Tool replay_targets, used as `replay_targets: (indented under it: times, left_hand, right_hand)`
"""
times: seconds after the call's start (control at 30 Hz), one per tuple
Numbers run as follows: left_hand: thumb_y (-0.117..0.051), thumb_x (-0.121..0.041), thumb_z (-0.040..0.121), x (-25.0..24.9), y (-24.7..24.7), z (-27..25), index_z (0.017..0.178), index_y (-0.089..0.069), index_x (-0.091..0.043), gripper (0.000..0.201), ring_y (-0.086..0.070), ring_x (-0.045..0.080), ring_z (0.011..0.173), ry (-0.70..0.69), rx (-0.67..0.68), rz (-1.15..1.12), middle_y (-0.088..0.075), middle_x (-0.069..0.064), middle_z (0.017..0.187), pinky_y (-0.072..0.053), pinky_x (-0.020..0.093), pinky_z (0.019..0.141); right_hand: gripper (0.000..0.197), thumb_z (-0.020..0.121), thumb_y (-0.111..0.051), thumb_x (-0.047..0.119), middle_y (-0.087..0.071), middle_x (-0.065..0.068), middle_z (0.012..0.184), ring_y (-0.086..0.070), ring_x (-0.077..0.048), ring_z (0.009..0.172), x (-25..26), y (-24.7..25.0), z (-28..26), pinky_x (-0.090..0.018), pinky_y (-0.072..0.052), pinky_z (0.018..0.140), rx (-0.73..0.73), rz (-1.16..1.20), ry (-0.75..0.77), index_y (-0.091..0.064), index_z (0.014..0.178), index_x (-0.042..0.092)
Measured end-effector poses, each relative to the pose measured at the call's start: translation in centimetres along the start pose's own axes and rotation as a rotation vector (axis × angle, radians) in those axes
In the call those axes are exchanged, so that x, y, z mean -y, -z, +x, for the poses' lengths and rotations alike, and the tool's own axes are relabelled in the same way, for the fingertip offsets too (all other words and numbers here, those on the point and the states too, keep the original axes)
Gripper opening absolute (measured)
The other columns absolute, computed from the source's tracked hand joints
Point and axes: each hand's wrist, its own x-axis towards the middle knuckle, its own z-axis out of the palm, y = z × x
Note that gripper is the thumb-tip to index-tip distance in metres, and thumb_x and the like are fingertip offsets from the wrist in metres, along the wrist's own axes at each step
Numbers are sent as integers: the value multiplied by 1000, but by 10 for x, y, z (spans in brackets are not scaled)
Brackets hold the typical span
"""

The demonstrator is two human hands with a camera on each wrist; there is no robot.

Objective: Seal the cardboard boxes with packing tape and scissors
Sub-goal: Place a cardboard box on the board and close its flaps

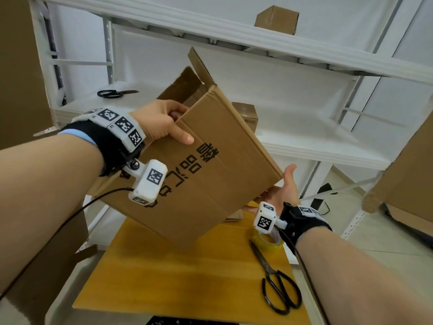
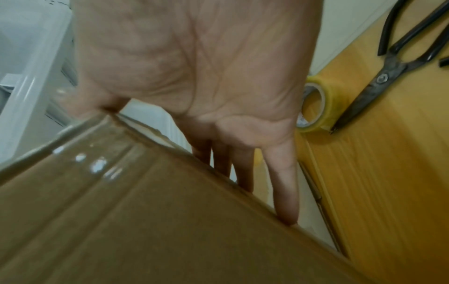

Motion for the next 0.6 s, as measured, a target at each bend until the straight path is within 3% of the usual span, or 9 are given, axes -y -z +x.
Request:
replay_targets:
  times: [0.1, 0.13, 0.2, 0.27, 0.33, 0.4, 0.47, 0.53, 0.6]
  left_hand:
    - [-80, 1, 69, 2, -6, 3, 120, -57, -23, 60, -73, 18, 73, 3, 49, 52, -70, 4, 103, -57, 29, 52]
    - [-81, 0, 69, 3, -8, 4, 119, -58, -23, 61, -73, 18, 73, 4, 63, 72, -70, 3, 103, -57, 29, 53]
    - [-83, -3, 67, 6, -11, 8, 119, -58, -26, 62, -74, 18, 76, 5, 88, 134, -70, 0, 102, -58, 32, 57]
    - [-86, -7, 65, 11, -14, 12, 121, -58, -28, 66, -73, 19, 84, 0, 114, 224, -70, -2, 104, -60, 36, 65]
    - [-89, -11, 62, 17, -17, 15, 127, -56, -27, 74, -70, 19, 92, -1, 147, 313, -68, -4, 107, -59, 38, 75]
    - [-90, -15, 62, 23, -24, 17, 132, -52, -26, 81, -67, 17, 96, -2, 180, 382, -65, -5, 111, -58, 38, 81]
    - [-90, -17, 63, 30, -33, 17, 134, -49, -25, 82, -64, 15, 97, -6, 204, 433, -61, -6, 113, -57, 35, 82]
    - [-89, -19, 64, 40, -43, 17, 135, -46, -25, 83, -62, 14, 99, -8, 220, 465, -59, -5, 115, -55, 32, 83]
    - [-88, -21, 66, 50, -52, 18, 138, -44, -27, 85, -60, 15, 102, -7, 233, 467, -58, -5, 120, -54, 34, 87]
  right_hand:
    - [71, 87, -43, 77, -65, -17, 115, -62, -40, 101, -6, 3, -6, -57, -55, 70, -41, -30, 0, -58, 114, 13]
    - [59, 92, -47, 68, -66, -18, 115, -63, -40, 103, -9, 4, -5, -58, -55, 71, -52, -33, -11, -61, 113, 15]
    - [41, 97, -52, 48, -68, -19, 111, -63, -39, 104, -15, 11, 0, -64, -53, 85, -100, -83, -23, -65, 110, 11]
    - [32, 99, -52, 27, -68, -21, 108, -65, -38, 95, -21, 20, 8, -61, -50, 95, -158, -255, -38, -68, 112, 2]
    - [32, 99, -48, 13, -68, -22, 105, -66, -34, 79, -24, 22, 11, -47, -60, 81, -237, -425, -100, -61, 123, -5]
    - [39, 100, -45, 8, -63, -16, 100, -59, -25, 73, -27, 24, 17, -33, -59, 63, -290, -629, -144, -49, 136, -8]
    - [46, 99, -46, 9, -59, -17, 116, -56, -23, 79, -30, 29, 28, -38, -57, 79, -340, -830, -130, -42, 142, -7]
    - [45, 99, -46, 12, -52, -22, 139, -60, -33, 101, -34, 36, 41, -45, -49, 102, -326, -962, -124, -45, 141, -4]
    - [35, 102, -41, 8, -58, -21, 133, -59, -34, 115, -40, 34, 43, -42, -46, 103, -310, -1102, -145, -54, 134, 0]
